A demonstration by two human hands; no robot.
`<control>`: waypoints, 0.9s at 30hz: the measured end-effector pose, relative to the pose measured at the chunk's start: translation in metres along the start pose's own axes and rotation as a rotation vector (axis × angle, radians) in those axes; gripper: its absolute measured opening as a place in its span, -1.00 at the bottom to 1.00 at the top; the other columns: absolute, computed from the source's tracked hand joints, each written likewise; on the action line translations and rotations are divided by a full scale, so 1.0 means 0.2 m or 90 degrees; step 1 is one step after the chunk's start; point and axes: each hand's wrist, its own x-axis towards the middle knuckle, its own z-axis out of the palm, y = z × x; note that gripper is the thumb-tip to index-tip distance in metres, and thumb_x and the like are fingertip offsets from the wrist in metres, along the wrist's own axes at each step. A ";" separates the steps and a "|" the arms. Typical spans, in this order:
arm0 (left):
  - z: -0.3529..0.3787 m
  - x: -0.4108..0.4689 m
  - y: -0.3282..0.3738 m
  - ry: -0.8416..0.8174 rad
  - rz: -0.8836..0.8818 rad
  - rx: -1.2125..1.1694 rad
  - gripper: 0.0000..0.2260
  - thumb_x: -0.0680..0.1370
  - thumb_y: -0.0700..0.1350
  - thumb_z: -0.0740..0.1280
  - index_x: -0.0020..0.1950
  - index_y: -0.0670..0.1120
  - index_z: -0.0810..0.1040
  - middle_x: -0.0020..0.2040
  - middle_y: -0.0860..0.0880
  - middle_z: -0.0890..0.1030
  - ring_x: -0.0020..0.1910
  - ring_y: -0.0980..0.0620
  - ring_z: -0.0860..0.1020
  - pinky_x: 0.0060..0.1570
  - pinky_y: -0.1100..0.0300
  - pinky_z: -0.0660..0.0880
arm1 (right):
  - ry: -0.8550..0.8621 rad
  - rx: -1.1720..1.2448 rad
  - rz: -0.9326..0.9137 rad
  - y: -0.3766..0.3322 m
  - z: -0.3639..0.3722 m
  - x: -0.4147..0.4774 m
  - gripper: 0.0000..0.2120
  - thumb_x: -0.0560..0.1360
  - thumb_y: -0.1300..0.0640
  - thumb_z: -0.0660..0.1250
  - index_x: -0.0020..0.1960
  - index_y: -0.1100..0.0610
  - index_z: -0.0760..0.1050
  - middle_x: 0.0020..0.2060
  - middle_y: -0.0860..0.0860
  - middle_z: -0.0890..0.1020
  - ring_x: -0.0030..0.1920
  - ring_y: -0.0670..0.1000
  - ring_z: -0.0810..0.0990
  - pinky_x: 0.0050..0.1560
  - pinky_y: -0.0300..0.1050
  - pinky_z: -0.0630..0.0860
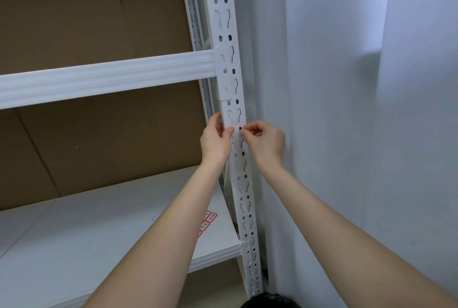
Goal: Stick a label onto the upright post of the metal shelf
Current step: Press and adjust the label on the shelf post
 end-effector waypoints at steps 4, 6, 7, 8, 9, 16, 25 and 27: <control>0.00 0.00 0.00 -0.004 0.002 0.003 -0.61 0.59 -0.24 0.24 0.41 -0.06 0.35 0.25 -0.07 0.56 0.19 0.00 0.54 0.14 0.19 0.46 | 0.023 -0.019 -0.039 0.00 0.03 -0.01 -0.94 0.44 0.12 0.38 -0.14 0.06 0.63 -0.19 -0.04 0.67 -0.17 -0.04 0.60 -0.11 -0.14 0.53; 0.00 0.00 -0.01 -0.005 0.003 0.001 -0.61 0.59 -0.24 0.24 0.41 -0.06 0.35 0.26 -0.06 0.56 0.21 0.00 0.54 0.16 0.19 0.46 | 0.031 -0.036 -0.066 0.00 0.04 -0.01 -0.94 0.45 0.13 0.37 -0.14 0.07 0.63 -0.16 -0.03 0.66 -0.17 -0.03 0.59 -0.11 -0.13 0.53; 0.00 0.00 -0.01 -0.006 0.005 -0.003 -0.61 0.59 -0.24 0.25 0.41 -0.06 0.35 0.25 -0.06 0.56 0.21 0.00 0.54 0.17 0.18 0.47 | 0.033 -0.046 -0.081 0.01 0.05 -0.02 -0.94 0.45 0.13 0.37 -0.14 0.08 0.63 -0.16 -0.03 0.65 -0.17 -0.03 0.59 -0.12 -0.13 0.52; 0.00 0.00 -0.01 -0.007 0.007 -0.007 -0.61 0.58 -0.24 0.25 0.41 -0.06 0.35 0.25 -0.06 0.57 0.21 0.01 0.54 0.19 0.16 0.47 | 0.034 -0.054 -0.094 0.01 0.05 -0.02 -0.93 0.46 0.13 0.36 -0.14 0.08 0.62 -0.16 -0.02 0.65 -0.17 -0.02 0.58 -0.13 -0.13 0.51; 0.00 0.00 -0.01 -0.008 0.009 -0.009 -0.61 0.58 -0.24 0.25 0.41 -0.06 0.35 0.24 -0.06 0.57 0.21 0.00 0.54 0.20 0.14 0.47 | 0.034 -0.056 -0.102 0.01 0.05 -0.03 -0.93 0.46 0.14 0.36 -0.13 0.09 0.62 -0.15 -0.01 0.64 -0.18 -0.02 0.57 -0.14 -0.13 0.51; 0.00 0.01 -0.03 -0.005 0.011 -0.014 -0.60 0.58 -0.25 0.25 0.41 -0.05 0.36 0.22 -0.06 0.58 0.19 0.02 0.55 0.21 0.13 0.47 | 0.022 -0.102 -0.134 0.03 0.07 -0.02 -0.91 0.51 0.14 0.29 -0.12 0.13 0.54 -0.14 0.00 0.59 -0.20 -0.01 0.51 -0.17 -0.11 0.46; 0.01 0.02 -0.04 -0.001 0.015 -0.020 -0.60 0.58 -0.25 0.25 0.41 -0.06 0.36 0.24 -0.06 0.57 0.21 0.02 0.54 0.23 0.14 0.46 | -0.024 -0.320 -0.172 0.02 0.06 -0.03 -0.80 0.58 0.06 0.13 0.00 0.12 0.48 0.01 0.03 0.55 -0.07 0.14 0.54 -0.22 -0.05 0.40; 0.01 0.02 -0.03 -0.004 0.011 -0.023 -0.61 0.58 -0.26 0.24 0.40 -0.06 0.37 0.21 -0.05 0.58 0.18 0.03 0.56 0.19 0.18 0.46 | -0.052 -0.314 -0.152 0.04 0.05 -0.04 -0.80 0.58 0.04 0.13 0.00 0.10 0.49 0.02 0.01 0.55 -0.06 0.12 0.54 -0.21 -0.08 0.37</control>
